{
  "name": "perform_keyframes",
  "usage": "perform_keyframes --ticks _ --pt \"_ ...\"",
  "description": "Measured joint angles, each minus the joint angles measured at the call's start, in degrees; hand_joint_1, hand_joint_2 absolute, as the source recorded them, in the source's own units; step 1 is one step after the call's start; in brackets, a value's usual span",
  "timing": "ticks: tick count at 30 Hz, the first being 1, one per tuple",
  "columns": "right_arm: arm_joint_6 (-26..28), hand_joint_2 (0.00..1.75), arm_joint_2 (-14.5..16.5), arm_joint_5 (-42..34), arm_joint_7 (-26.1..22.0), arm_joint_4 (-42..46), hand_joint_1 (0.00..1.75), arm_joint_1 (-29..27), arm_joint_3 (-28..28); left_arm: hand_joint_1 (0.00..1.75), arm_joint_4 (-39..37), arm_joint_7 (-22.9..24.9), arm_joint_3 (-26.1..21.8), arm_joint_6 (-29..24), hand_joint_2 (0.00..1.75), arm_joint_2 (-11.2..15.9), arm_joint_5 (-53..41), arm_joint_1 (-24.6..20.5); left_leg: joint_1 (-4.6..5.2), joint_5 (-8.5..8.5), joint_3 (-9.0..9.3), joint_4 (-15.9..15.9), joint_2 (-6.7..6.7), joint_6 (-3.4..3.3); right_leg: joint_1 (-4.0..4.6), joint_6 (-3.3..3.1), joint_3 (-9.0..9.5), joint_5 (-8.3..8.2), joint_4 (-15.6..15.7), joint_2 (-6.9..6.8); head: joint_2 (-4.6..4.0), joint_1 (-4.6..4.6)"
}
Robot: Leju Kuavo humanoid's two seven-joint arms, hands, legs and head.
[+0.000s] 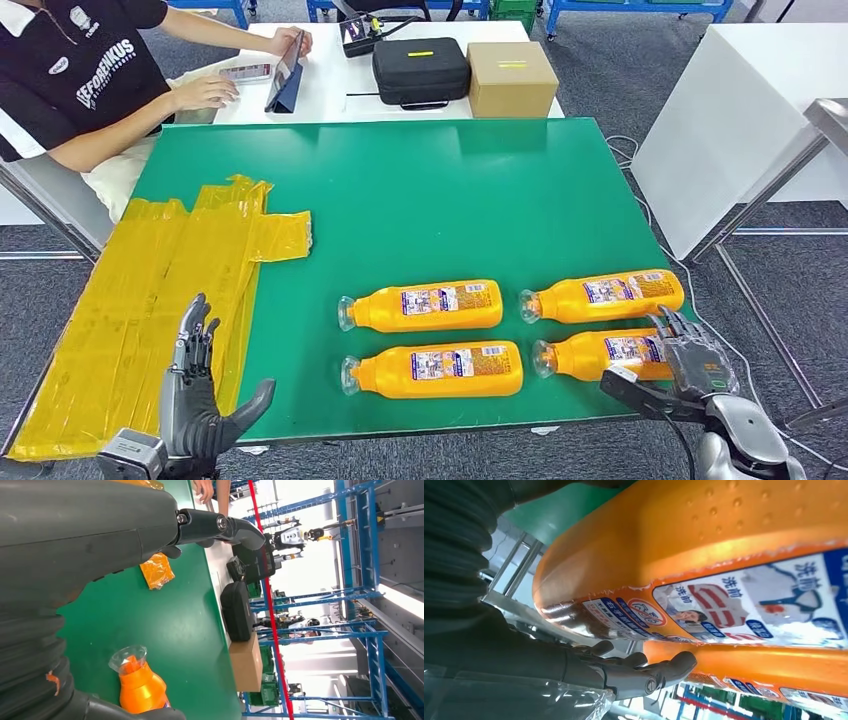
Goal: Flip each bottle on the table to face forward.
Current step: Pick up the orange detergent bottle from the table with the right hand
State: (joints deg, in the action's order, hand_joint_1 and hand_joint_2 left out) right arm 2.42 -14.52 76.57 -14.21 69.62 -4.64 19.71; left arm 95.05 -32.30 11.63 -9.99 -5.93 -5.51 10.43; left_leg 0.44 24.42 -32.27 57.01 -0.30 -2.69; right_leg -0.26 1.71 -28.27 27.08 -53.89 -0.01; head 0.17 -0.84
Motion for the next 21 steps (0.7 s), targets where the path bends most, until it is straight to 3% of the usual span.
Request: perform_keyframes --ticks 11,19,21 --pt "-4.3 1.75 -0.5 -1.0 0.7 -3.1 0.00 2.1 0.2 0.00 -2.6 0.0 0.2 -0.2 1.75 0.0 0.9 -1.0 -0.16 0.02 0.36 0.0 -0.04 -0.25 0.10 -0.07 0.75 0.00 0.6 -0.02 0.00 -0.01" --pt "-7.1 1.75 -2.0 -1.2 2.0 -8.5 0.00 5.4 -1.4 0.00 -3.9 0.4 0.4 -0.1 1.75 0.0 1.3 -2.0 -0.86 0.32 1.06 -0.1 0.01 -0.27 0.54 -0.20 1.91 -0.02 1.6 -0.02 0.01 -0.02" --pt "-8.1 1.75 -2.8 -1.3 2.2 -10.5 0.13 6.7 -2.2 0.00 -4.1 0.5 0.4 -0.1 1.75 -0.1 1.3 -2.3 -1.03 0.41 1.27 -0.1 0.01 -0.32 0.65 -0.20 2.30 0.01 1.9 -0.02 0.01 -0.03"
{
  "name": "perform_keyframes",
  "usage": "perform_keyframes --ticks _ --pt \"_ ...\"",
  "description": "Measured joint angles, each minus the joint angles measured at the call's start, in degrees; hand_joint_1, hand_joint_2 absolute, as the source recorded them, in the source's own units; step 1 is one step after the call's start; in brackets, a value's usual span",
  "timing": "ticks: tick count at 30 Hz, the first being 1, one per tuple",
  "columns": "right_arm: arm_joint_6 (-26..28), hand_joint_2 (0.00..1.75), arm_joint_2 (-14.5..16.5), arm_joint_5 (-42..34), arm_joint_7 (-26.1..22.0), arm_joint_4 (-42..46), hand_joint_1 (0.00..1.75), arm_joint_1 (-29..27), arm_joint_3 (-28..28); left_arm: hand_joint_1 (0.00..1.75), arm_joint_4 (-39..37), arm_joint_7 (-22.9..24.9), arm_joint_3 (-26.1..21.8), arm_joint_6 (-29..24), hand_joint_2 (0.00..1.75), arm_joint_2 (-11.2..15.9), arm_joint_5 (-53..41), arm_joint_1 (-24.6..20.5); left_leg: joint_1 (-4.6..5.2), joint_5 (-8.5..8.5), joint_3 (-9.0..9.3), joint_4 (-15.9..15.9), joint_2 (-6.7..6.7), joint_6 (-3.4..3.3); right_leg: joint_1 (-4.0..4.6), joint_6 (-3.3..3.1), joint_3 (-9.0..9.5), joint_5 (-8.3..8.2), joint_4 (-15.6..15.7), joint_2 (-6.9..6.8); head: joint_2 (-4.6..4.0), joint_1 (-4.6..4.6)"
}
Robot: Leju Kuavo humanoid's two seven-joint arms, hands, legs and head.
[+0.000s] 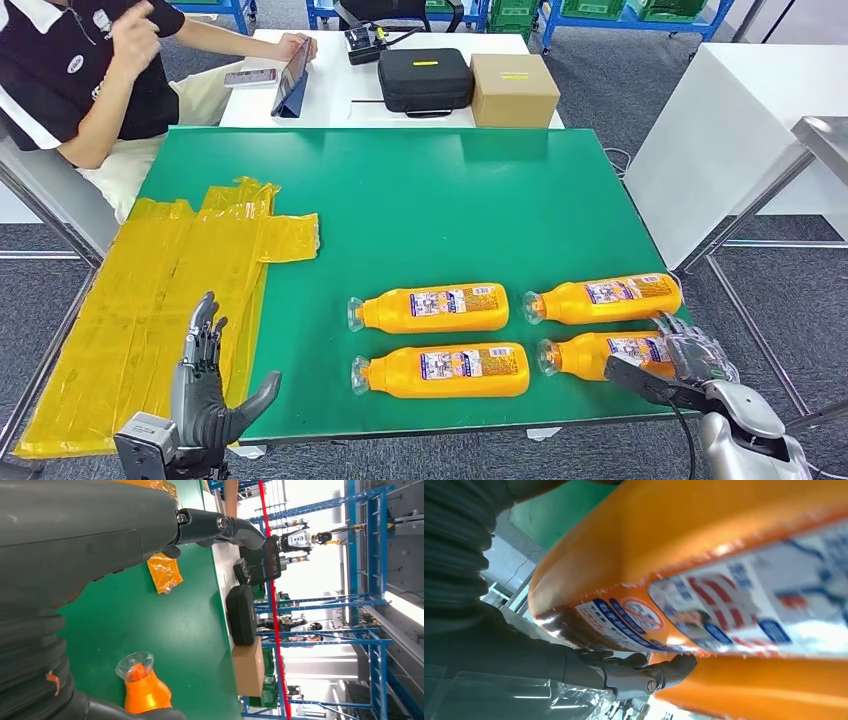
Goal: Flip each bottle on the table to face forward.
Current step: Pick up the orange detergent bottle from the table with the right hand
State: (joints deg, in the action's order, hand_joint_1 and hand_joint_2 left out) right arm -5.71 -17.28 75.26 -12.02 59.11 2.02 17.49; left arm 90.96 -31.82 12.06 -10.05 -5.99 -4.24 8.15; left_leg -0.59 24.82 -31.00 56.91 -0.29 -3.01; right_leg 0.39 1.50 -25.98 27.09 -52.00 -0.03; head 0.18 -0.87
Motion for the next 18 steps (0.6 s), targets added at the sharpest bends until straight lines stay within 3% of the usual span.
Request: perform_keyframes --ticks 3,6,10,18 --pt "-1.5 1.75 -1.5 -0.3 -0.1 -3.2 0.45 2.1 -1.8 0.00 0.0 0.0 0.0 -0.2 1.75 0.0 0.0 -0.2 -0.22 0.08 0.14 0.0 0.03 -0.03 0.09 -0.02 0.40 0.06 0.3 -0.02 0.00 -0.01" --pt "-2.1 1.75 -3.1 -0.9 -0.5 -6.1 0.45 3.9 -4.1 0.00 0.0 0.0 -0.1 -0.6 1.75 -0.1 0.1 -0.3 -0.35 -0.02 -0.07 -0.1 0.25 -0.12 0.13 -0.17 0.28 0.23 0.5 -0.04 0.00 -0.01" --pt "-2.1 1.75 -4.6 -1.2 -0.6 -8.7 1.69 4.9 -6.0 0.00 0.1 0.1 -0.1 -0.8 1.75 -0.2 0.1 -0.4 -0.49 -0.13 -0.20 -0.1 0.34 -0.21 0.12 -0.94 0.27 0.93 0.5 -0.10 0.00 -0.02" --pt "-2.5 1.75 -6.3 -2.5 -0.6 -11.8 1.75 6.7 -9.0 0.00 0.1 0.2 -0.2 -1.0 1.75 -0.3 0.7 -0.4 -0.39 -0.34 -0.39 -0.1 0.10 -0.59 0.11 -1.85 0.27 1.52 0.5 -0.32 0.00 -0.03"
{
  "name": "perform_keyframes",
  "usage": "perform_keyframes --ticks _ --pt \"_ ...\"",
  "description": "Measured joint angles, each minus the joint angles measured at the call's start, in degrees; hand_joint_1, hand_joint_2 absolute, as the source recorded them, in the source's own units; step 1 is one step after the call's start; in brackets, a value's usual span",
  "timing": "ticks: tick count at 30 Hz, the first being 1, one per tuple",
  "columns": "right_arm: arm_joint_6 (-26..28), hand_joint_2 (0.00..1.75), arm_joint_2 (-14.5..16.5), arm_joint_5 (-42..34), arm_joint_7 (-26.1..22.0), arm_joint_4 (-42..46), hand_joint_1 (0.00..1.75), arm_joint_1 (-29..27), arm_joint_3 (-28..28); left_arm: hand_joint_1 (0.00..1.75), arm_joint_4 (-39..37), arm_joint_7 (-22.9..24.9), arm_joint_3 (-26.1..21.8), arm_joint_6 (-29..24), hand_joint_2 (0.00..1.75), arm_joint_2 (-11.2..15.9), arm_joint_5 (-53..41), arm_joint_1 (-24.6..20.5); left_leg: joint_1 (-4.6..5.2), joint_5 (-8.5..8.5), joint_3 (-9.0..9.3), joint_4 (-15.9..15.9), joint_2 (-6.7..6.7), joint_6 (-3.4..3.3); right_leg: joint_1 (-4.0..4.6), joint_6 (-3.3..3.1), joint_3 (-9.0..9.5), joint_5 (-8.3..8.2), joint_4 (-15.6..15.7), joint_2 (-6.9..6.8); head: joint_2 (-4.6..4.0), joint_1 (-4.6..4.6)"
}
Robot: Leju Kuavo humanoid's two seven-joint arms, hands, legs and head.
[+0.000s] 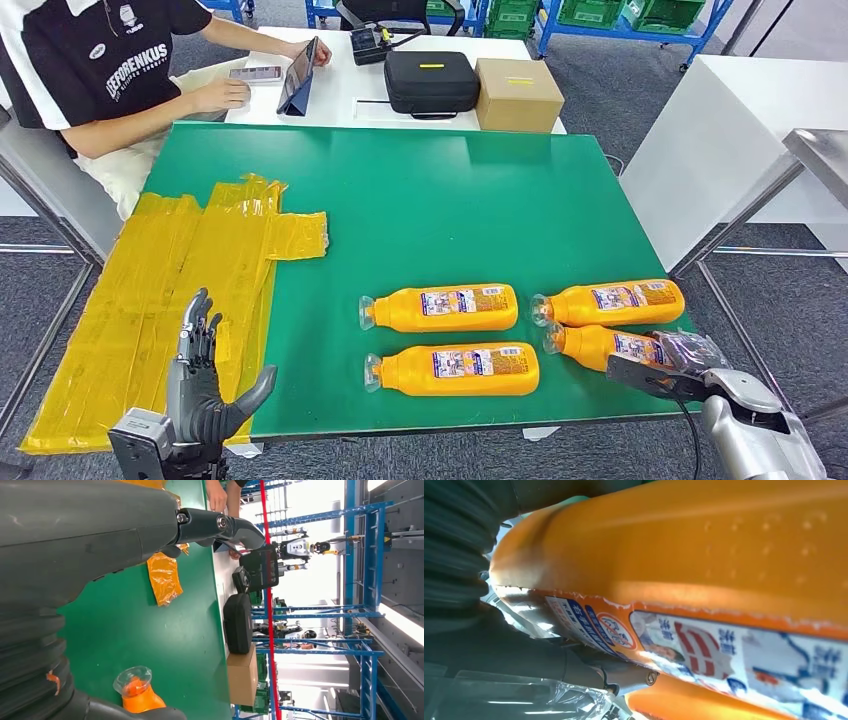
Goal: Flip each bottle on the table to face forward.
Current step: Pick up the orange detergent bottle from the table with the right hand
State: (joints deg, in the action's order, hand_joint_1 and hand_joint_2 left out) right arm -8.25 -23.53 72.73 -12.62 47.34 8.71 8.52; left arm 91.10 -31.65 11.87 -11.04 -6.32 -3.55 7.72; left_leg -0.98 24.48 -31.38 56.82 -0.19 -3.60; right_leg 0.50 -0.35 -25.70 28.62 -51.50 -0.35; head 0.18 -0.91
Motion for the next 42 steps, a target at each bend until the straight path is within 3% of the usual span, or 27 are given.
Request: perform_keyframes --ticks 21,34,42 --pt "2.2 1.75 -1.6 -4.0 -1.0 -4.1 1.75 3.0 -5.8 0.00 0.0 0.3 0.0 -1.1 1.75 -0.2 0.1 0.1 -0.04 0.12 0.09 0.0 0.96 -0.07 0.05 0.34 -0.08 0.34 0.1 0.02 0.00 0.01" --pt "18.3 1.75 2.1 -9.4 -3.5 -3.2 1.75 -0.3 -5.2 0.00 1.0 1.8 -0.4 -1.6 1.75 -0.4 -1.5 1.3 0.03 0.37 0.13 0.0 2.15 0.22 0.09 0.64 -0.30 0.38 0.1 0.07 0.00 0.00" --pt "23.4 1.75 6.3 -12.0 -2.1 -2.3 1.75 -1.9 -0.1 0.00 1.0 2.3 -0.6 -1.7 1.75 -0.5 -2.8 2.6 0.09 0.64 0.54 0.0 2.89 0.44 0.04 1.70 -0.29 -1.08 0.1 0.11 -0.01 0.01"
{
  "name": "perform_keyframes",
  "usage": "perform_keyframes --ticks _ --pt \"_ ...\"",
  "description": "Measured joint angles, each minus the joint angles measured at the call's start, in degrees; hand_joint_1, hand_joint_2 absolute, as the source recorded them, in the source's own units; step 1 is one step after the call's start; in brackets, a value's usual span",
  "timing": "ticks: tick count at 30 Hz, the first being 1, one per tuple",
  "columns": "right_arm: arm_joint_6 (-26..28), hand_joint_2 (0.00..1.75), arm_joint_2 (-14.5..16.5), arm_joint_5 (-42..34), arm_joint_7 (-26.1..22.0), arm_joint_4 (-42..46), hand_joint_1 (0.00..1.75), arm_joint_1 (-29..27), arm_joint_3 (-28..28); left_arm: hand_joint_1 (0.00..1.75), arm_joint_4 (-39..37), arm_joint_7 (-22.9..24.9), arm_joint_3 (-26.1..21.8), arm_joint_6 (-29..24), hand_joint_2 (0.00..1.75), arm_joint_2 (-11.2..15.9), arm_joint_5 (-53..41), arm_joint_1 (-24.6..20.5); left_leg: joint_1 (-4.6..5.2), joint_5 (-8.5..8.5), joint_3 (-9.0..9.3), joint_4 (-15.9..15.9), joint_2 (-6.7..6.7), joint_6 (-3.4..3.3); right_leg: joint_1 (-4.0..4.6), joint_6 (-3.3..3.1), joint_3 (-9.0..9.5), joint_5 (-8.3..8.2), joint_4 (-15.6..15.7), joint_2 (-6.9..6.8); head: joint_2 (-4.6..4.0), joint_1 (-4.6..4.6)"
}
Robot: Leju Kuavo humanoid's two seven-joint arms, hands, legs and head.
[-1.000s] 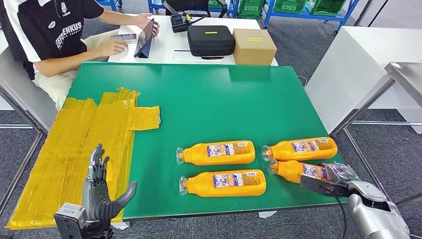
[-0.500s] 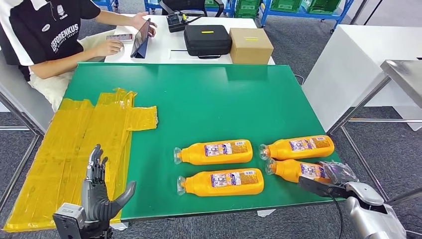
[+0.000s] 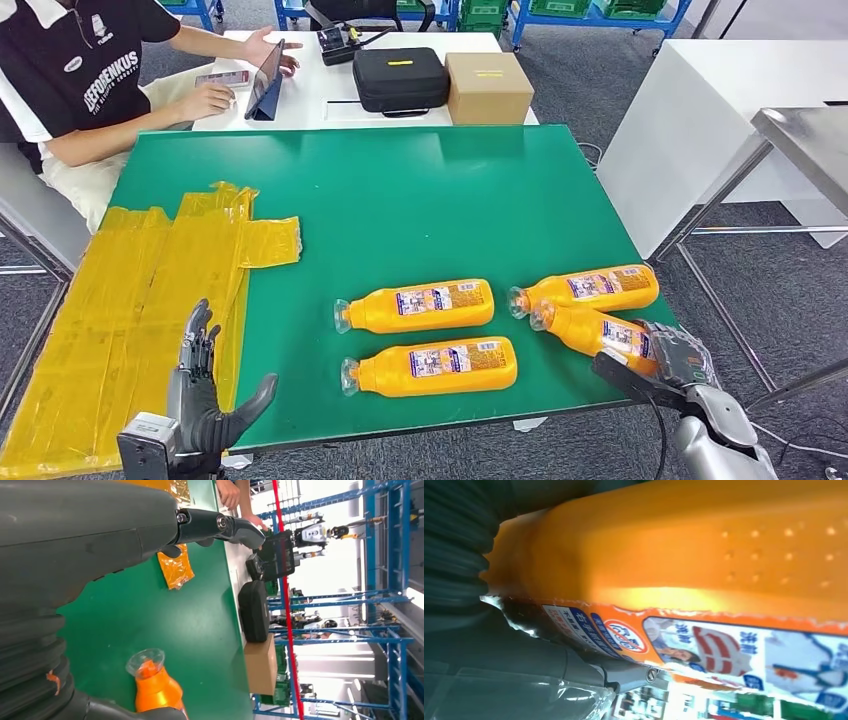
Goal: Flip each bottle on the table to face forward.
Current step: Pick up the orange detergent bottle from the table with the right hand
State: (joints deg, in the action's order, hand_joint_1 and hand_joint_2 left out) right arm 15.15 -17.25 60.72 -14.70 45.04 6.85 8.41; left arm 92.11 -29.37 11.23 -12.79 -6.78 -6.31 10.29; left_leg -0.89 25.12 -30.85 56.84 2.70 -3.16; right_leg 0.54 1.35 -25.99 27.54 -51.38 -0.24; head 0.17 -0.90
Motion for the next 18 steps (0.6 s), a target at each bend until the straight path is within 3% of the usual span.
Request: perform_keyframes --ticks 5,10,18 --pt "1.7 1.75 2.5 -1.6 -0.1 0.8 1.75 -0.3 3.4 0.00 0.0 0.5 -0.2 -0.4 1.75 0.0 -0.2 0.8 0.06 0.12 0.17 0.0 -0.02 0.12 -0.12 0.64 0.03 -1.58 0.0 0.00 0.01 0.01" --pt "4.0 1.75 5.1 -5.1 -2.9 2.4 1.75 -1.2 7.4 0.00 0.0 0.9 -0.4 -0.5 1.75 0.1 -0.3 1.3 -0.02 0.19 0.16 0.0 -0.08 0.29 -0.07 0.75 0.02 -1.46 -0.1 -0.03 0.01 0.03" --pt "3.5 1.75 10.9 -17.3 -14.1 7.9 1.75 -3.8 11.3 0.00 -1.2 0.5 -0.7 0.1 1.75 0.1 -1.0 1.3 -0.03 0.28 -0.04 0.0 -0.20 0.44 -0.02 0.75 -0.25 -1.32 -0.4 -0.07 0.01 0.05"
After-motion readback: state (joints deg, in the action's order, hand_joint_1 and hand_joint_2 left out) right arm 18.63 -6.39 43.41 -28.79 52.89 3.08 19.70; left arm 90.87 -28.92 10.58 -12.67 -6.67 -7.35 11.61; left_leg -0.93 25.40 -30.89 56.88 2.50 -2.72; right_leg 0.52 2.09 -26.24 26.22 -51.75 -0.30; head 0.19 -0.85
